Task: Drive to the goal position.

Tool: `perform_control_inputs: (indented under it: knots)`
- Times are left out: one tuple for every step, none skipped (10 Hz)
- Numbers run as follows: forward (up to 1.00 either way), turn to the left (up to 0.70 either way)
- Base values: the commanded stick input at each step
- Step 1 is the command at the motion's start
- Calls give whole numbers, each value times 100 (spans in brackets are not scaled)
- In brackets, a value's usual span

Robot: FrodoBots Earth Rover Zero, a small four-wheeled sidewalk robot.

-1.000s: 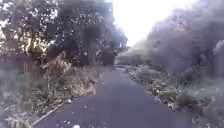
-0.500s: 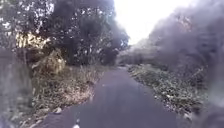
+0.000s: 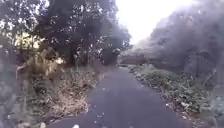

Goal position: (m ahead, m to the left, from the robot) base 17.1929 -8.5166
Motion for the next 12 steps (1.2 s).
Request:
perform_control_inputs:
  knots:
    - [70,-4]
    - [70,0]
    - [70,0]
    - [70,0]
    - [70,0]
    - [70,0]
    - [70,0]
    - [70,0]
    - [70,-9]
    - [70,-11]
    - [70,-14]
    - [70,-9]
